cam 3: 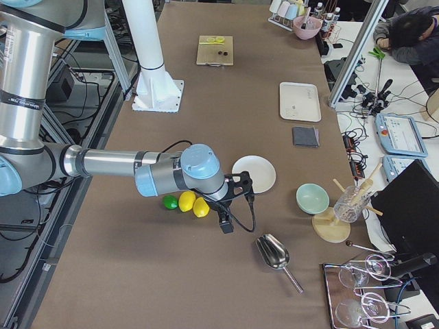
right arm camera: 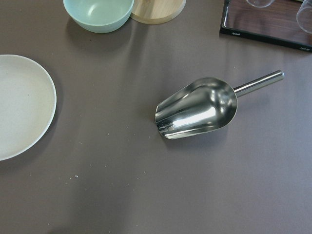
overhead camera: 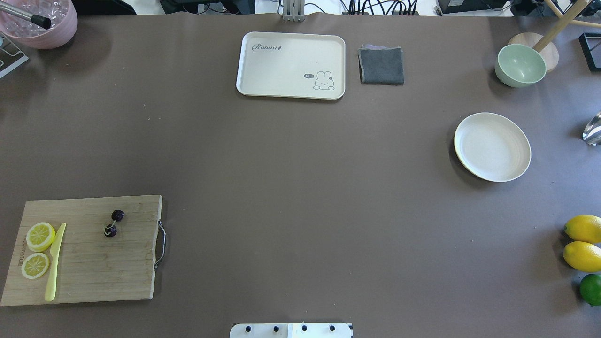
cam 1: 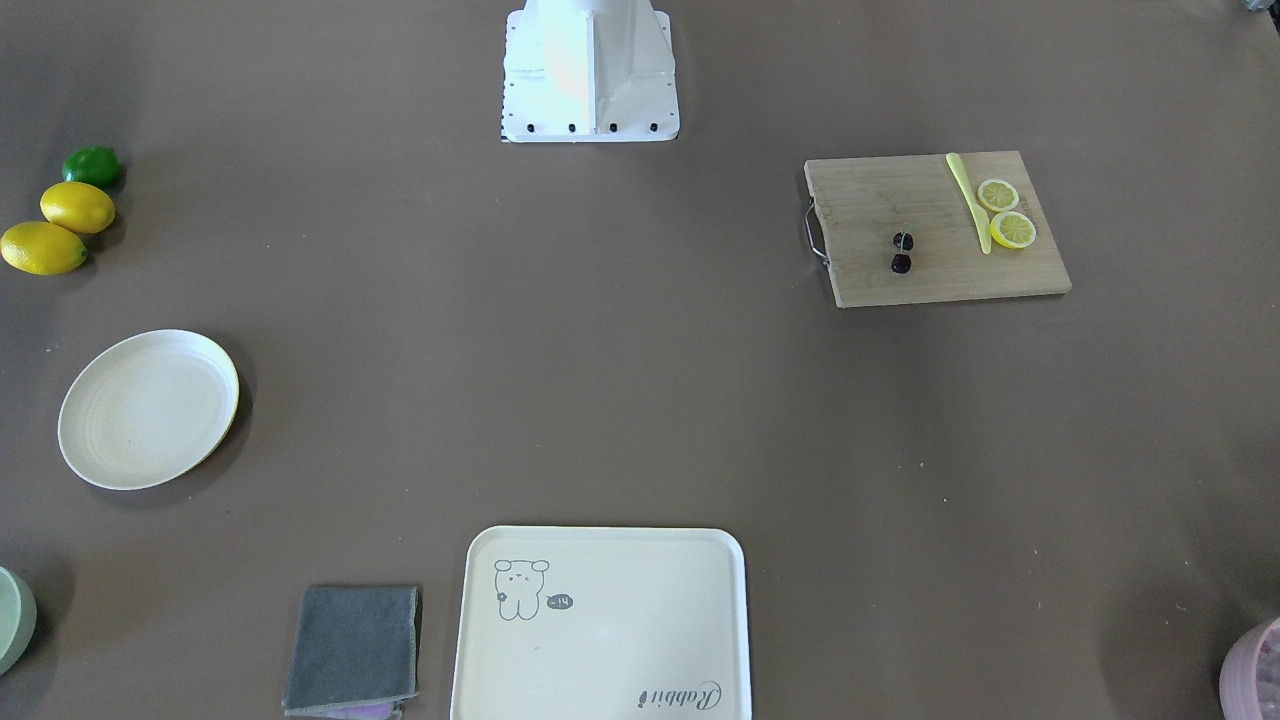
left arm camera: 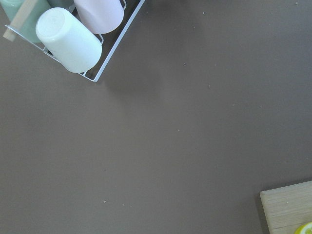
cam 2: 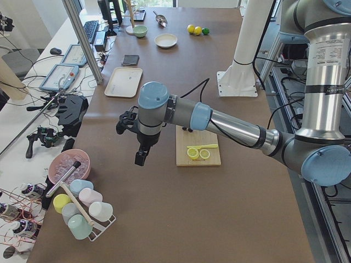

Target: Place red cherry on plate

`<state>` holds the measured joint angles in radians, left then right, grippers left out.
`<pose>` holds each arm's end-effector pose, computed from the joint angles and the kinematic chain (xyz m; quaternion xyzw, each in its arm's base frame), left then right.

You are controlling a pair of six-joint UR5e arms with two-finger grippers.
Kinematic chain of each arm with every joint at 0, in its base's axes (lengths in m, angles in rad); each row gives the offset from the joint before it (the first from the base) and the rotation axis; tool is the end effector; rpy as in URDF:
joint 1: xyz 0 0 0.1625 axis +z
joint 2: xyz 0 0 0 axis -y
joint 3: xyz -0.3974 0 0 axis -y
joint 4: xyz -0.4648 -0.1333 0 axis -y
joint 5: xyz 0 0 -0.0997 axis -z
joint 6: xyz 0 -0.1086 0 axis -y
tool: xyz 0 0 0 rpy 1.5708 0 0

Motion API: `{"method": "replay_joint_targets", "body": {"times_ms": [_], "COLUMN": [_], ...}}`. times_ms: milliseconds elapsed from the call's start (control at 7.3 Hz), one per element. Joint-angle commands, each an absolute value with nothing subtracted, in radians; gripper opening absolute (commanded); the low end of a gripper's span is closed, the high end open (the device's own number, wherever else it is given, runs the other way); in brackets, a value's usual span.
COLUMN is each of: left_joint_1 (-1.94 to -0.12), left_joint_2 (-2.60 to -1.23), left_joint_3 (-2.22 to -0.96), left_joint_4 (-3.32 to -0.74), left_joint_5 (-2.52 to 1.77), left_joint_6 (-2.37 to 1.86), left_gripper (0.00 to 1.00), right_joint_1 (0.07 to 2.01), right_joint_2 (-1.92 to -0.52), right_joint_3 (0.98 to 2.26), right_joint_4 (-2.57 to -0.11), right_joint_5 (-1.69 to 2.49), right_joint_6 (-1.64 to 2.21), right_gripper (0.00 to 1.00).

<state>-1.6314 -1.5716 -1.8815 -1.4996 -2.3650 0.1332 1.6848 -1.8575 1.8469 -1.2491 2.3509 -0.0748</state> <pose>-0.0895 -0.5533 0.4676 0.1472 0.3715 0.0796 0.9133 0.1101 -0.4614 0.5916 0.1781 -0.3605 -0.0410 0.9147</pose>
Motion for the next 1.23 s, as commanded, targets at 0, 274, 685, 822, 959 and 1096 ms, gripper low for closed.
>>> {"method": "replay_joint_targets", "body": {"times_ms": [0,274,685,822,959,1096], "left_joint_1": [-1.632,-1.565,-1.555,-1.555,-1.555,-1.555], "left_joint_2": [-1.579,-1.589,-1.582,-1.582,-1.582,-1.582], "left_joint_3": [-1.855,-1.786,-1.75,-1.753,-1.752,-1.752], "left_joint_4": [-1.633,-1.902,-1.98,-1.982,-1.988,-1.991], "left_joint_5": [-2.476,-2.464,-2.464,-2.464,-2.464,-2.464], "left_joint_6": [0.126,-0.129,-0.144,-0.146,-0.144,-0.147], "left_gripper": [0.98,0.98,0.98,0.98,0.98,0.98], "right_joint_1": [1.68,1.558,1.306,1.258,1.191,1.136], "right_joint_2": [-1.855,-1.817,-1.722,-1.666,-1.611,-1.592], "right_joint_3": [1.826,1.807,1.696,1.61,1.55,1.516], "right_joint_4": [-1.172,-1.172,-1.047,-0.954,-0.887,-0.829], "right_joint_5": [2.358,2.352,2.272,2.267,2.234,2.171], "right_joint_6": [-0.069,0.053,0.361,0.482,0.621,0.714], "right_gripper": [1.0,1.0,1.0,0.98,0.96,0.95]}}
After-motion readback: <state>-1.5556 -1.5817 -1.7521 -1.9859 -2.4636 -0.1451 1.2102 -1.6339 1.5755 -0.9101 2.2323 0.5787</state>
